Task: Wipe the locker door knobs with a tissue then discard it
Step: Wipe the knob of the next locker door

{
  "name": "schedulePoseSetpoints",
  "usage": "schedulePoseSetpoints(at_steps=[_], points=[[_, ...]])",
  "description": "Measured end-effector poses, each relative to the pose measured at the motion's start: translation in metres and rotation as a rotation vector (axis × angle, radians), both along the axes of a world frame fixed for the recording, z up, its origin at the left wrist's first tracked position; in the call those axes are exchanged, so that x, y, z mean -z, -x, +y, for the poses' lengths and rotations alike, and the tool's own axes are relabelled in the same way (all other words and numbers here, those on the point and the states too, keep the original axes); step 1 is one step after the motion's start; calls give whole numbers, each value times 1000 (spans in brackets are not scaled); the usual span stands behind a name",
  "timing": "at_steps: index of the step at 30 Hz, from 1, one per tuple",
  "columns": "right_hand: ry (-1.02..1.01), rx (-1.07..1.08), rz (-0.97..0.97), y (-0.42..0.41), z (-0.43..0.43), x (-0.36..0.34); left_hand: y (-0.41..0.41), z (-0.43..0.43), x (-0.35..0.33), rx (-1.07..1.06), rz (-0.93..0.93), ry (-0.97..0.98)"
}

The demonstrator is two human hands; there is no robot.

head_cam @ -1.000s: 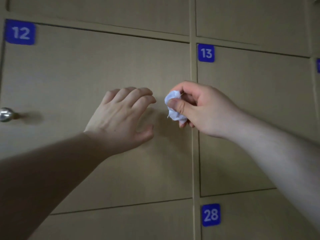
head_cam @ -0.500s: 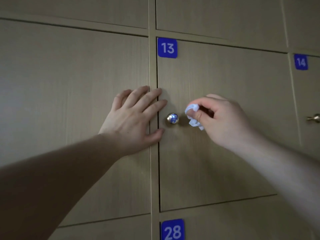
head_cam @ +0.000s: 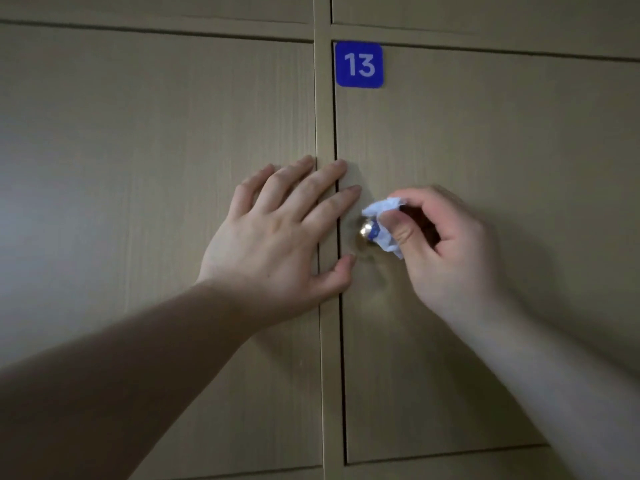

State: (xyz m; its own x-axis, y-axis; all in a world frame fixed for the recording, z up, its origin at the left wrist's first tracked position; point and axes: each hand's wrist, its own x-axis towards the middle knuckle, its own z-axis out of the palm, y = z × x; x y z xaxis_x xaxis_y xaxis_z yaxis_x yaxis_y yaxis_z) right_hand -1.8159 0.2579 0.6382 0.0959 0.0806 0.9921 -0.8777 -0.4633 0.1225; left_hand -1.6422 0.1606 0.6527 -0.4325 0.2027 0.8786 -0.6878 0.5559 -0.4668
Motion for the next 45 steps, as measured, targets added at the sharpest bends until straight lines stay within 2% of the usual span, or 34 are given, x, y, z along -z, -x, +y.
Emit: schedulePoseSetpoints(at_steps=[2, 7, 12, 17, 19, 24, 32, 39, 45], points=[[66, 84, 82, 4, -4, 4, 0, 0, 0, 4, 3, 0], [64, 81, 142, 9, -7, 3, 1, 0, 1, 18, 15, 15], [4, -53, 47, 8, -7, 2, 1, 0, 1, 13, 11, 6], [101, -101, -70, 6, -5, 5, 1, 0, 0, 16, 11, 6], [105, -132, -42, 7, -3, 5, 1, 1, 0, 21, 13, 0], [78, 12, 145, 8, -9, 6, 1, 1, 2, 25, 7, 0], [128, -64, -40, 10, -8, 5, 1, 1, 0, 19, 12, 5], [70, -1, 143, 9, -9, 7, 2, 1, 2, 47, 19, 23], [114, 7, 9, 10, -9, 7, 1, 2, 1, 34, 10, 3]])
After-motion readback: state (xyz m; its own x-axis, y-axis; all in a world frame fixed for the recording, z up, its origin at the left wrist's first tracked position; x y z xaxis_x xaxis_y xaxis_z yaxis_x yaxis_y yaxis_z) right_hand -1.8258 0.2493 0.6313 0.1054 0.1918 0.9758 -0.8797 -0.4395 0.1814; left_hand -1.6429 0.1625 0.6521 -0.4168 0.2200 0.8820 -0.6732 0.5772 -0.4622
